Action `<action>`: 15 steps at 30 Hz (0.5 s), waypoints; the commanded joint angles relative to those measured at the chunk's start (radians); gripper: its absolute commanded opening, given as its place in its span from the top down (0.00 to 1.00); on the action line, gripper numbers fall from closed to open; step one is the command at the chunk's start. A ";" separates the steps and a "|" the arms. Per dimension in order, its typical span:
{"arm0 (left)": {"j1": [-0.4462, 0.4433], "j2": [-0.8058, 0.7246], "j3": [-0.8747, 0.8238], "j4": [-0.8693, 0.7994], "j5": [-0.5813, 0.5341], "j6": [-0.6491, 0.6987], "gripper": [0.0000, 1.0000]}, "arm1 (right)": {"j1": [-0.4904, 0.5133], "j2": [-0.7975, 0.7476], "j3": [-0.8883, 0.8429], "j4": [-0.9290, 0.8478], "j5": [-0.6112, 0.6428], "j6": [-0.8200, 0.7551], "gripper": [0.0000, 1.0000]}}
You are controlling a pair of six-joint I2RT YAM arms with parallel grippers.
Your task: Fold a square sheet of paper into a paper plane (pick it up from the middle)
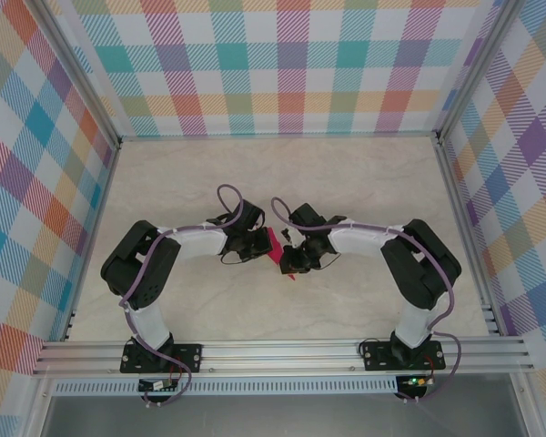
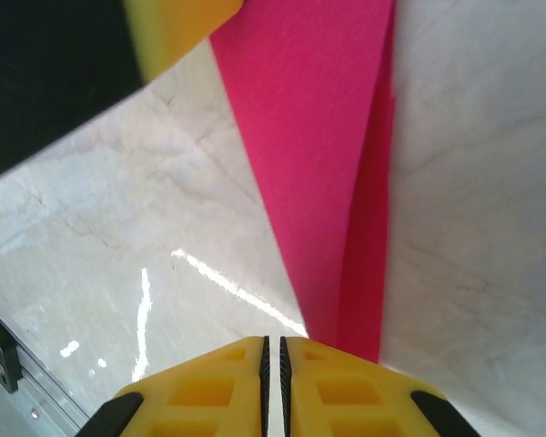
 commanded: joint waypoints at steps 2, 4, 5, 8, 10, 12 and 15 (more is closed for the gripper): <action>-0.002 0.070 -0.013 -0.110 -0.081 0.025 0.95 | 0.032 -0.023 0.009 -0.077 0.044 -0.047 0.86; -0.002 0.073 -0.009 -0.118 -0.085 0.024 0.95 | 0.035 -0.016 0.012 -0.082 0.055 -0.049 0.86; -0.002 0.073 -0.006 -0.123 -0.087 0.025 0.95 | 0.034 -0.012 0.013 -0.086 0.064 -0.047 0.86; -0.002 0.075 -0.001 -0.132 -0.091 0.031 0.95 | 0.034 -0.004 0.020 -0.098 0.102 -0.038 0.86; -0.002 0.075 -0.001 -0.137 -0.093 0.034 0.95 | 0.031 -0.003 0.019 -0.098 0.110 -0.027 0.87; -0.002 0.075 0.001 -0.140 -0.096 0.035 0.95 | 0.025 -0.005 0.012 -0.091 0.102 -0.019 0.87; -0.001 0.076 0.002 -0.142 -0.096 0.038 0.95 | 0.015 0.001 0.005 -0.080 0.083 -0.014 0.87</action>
